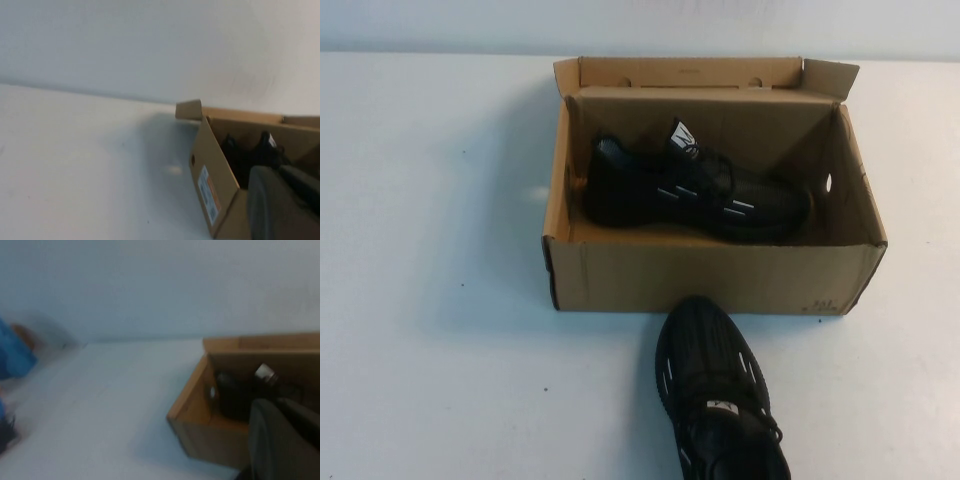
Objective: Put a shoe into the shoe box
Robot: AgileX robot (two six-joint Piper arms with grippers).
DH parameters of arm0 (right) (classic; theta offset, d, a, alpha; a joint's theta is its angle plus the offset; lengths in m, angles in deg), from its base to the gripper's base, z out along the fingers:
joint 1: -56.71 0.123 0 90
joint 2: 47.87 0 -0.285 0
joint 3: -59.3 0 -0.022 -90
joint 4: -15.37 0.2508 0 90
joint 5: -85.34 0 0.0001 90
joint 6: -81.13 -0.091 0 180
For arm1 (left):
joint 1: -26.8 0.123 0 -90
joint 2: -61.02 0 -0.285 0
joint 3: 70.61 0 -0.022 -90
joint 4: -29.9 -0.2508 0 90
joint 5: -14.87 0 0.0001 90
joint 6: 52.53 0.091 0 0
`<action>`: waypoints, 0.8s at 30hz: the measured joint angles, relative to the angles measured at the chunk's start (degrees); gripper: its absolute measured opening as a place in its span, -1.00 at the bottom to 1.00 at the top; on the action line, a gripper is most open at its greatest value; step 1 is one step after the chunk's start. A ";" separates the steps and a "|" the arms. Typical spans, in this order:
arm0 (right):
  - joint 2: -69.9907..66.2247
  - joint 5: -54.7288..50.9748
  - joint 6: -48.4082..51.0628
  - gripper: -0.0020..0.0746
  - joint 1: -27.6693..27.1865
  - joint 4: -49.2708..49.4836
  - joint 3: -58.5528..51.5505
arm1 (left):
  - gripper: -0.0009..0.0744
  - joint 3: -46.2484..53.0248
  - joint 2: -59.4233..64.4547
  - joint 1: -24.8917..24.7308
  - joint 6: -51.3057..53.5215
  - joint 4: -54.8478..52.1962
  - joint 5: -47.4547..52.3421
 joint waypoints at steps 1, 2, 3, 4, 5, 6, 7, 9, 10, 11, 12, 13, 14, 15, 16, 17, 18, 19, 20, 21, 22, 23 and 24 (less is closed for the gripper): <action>-1.96 -2.40 1.22 -0.99 0.12 1.27 1.24 | -0.99 -0.30 0.52 -0.37 0.87 0.48 1.25; -4.54 -5.33 2.17 -0.99 0.12 2.43 2.80 | -0.99 -0.91 1.39 -0.95 1.65 1.04 2.96; -7.11 -7.95 2.86 -0.99 0.12 3.16 4.22 | -0.99 -1.67 2.50 -1.58 2.30 1.56 5.00; -9.14 -9.97 3.24 -0.99 0.54 3.30 5.22 | -0.99 -2.58 3.87 -2.14 2.77 2.09 6.81; -11.55 -11.56 3.51 -0.99 1.10 3.30 6.47 | -0.99 -3.56 5.49 -2.82 3.04 2.47 9.21; -13.80 -12.82 3.74 -0.99 1.85 3.18 7.37 | -0.99 -4.58 7.16 -3.41 3.30 2.96 11.68; -15.82 -13.64 3.95 -0.99 2.52 2.67 8.00 | -0.99 -5.43 8.48 -3.87 3.42 3.11 13.97; -18.87 -15.09 4.59 -0.99 4.46 0.96 9.06 | -0.99 -7.31 11.58 -4.27 3.56 3.27 17.63; -19.75 -15.23 4.59 -0.99 5.35 0.07 9.34 | -0.99 -7.88 12.57 -4.38 3.56 3.27 18.58; -20.51 -15.38 4.63 -0.97 6.52 -1.47 9.44 | -0.99 -8.36 13.56 -4.38 3.56 3.27 19.29; -21.04 -15.38 4.53 -0.95 7.80 -3.21 9.55 | -0.99 -8.60 14.24 -4.47 3.65 3.27 19.65; -21.27 -15.38 3.97 -0.94 9.22 -4.85 9.54 | -0.99 -8.59 14.61 -4.47 3.69 3.38 19.76; -21.45 -15.27 2.99 -0.92 10.80 -7.20 9.66 | -0.99 -8.59 14.86 -4.50 3.78 3.38 19.75; -21.54 -15.17 1.83 -0.91 12.43 -9.78 9.66 | -0.99 -8.59 14.87 -4.50 3.78 3.38 19.75; -21.68 -15.17 0.77 -0.90 13.70 -11.86 9.66 | -0.99 -8.59 14.95 -4.50 3.78 3.38 19.75; -21.81 -15.17 -0.58 -0.90 15.20 -14.32 9.66 | -0.99 -8.59 14.95 -4.50 3.78 3.38 19.65; -22.08 -15.42 -1.88 -0.90 16.55 -16.47 9.66 | -0.99 -8.59 14.95 -4.50 3.78 3.38 19.65; -22.20 -15.84 -3.06 -0.90 17.49 -18.17 9.66 | -0.99 -8.59 14.95 -4.50 3.78 3.38 19.65; -22.47 -16.36 -4.11 -0.90 18.48 -19.45 9.66 | -0.99 -8.59 15.00 -4.50 3.78 3.38 19.65; -23.00 -16.90 -4.95 -0.90 19.29 -20.17 9.66 | -0.99 -8.59 15.00 -4.50 3.78 3.38 19.65; -23.33 -17.20 -5.46 -0.89 19.83 -20.46 9.66 | -0.99 -8.59 15.00 -4.50 3.78 3.38 19.65; -23.86 -17.62 -5.92 -0.89 20.34 -20.51 9.66 | -0.99 -8.59 15.00 -4.50 3.78 3.38 19.40; -24.51 -17.77 -6.11 -0.88 20.89 -20.51 9.66 | -0.99 -8.59 15.00 -4.50 3.78 3.38 19.13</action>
